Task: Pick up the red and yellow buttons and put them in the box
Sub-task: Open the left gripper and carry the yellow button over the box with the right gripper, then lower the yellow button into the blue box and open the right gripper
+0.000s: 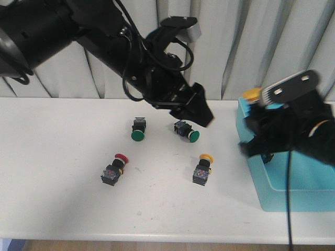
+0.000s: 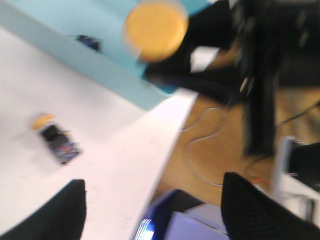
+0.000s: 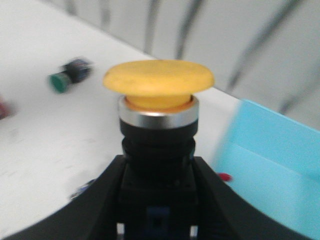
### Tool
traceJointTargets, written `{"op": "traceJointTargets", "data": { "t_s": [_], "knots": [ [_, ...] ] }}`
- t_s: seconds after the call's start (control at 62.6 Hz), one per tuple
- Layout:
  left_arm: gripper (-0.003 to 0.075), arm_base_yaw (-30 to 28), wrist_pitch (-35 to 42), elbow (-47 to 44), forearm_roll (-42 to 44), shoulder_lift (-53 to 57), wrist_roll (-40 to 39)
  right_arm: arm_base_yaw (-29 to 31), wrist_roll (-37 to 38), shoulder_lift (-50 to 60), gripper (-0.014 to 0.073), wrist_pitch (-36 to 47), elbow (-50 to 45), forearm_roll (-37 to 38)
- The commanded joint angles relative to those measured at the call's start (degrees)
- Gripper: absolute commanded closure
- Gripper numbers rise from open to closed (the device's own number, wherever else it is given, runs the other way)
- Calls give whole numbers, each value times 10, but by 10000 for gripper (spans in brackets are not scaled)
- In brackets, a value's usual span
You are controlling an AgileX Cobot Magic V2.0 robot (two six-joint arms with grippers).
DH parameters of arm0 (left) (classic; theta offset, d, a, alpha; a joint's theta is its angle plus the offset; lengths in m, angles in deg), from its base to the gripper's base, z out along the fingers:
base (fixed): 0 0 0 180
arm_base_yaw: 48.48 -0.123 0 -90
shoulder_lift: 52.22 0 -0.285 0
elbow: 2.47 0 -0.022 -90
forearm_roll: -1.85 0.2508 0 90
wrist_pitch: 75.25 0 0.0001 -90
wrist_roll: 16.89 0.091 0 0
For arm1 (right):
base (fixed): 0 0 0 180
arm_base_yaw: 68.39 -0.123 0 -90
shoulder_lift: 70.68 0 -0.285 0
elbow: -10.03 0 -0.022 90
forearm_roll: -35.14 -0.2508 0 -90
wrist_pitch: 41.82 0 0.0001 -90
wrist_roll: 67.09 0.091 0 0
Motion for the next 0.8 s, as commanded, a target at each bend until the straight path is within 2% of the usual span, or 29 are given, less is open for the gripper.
{"op": "traceJointTargets", "data": {
  "t_s": [0.0, 0.08, 0.144, 0.176, 0.24, 0.464, 0.607, 0.783],
  "knots": [
    [296, 1, 46, 15, 78, 48, -31, 73, 16, 4, 594, 61, 18, -39],
    [424, 1, 62, 15, 154, 59, -67, 124, 15, -11, 591, 56, 27, -70],
    [560, 1, 71, 15, 206, 67, -86, 158, 15, -34, 588, 35, 46, -88],
    [634, 1, 75, 15, 226, 70, -91, 170, 15, -47, 587, 21, 57, -90],
    [729, 1, 77, 15, 248, 72, -91, 193, 15, -88, 587, -18, 90, -92],
    [727, 1, 73, 15, 278, 72, -107, 242, 16, -237, 582, -143, 200, -92],
    [727, 1, 64, 15, 278, 72, -106, 251, 27, -310, 576, -180, 251, -76],
    [727, 1, 59, 15, 278, 72, -106, 251, 52, -375, 544, -213, 299, -22]
  ]
}}
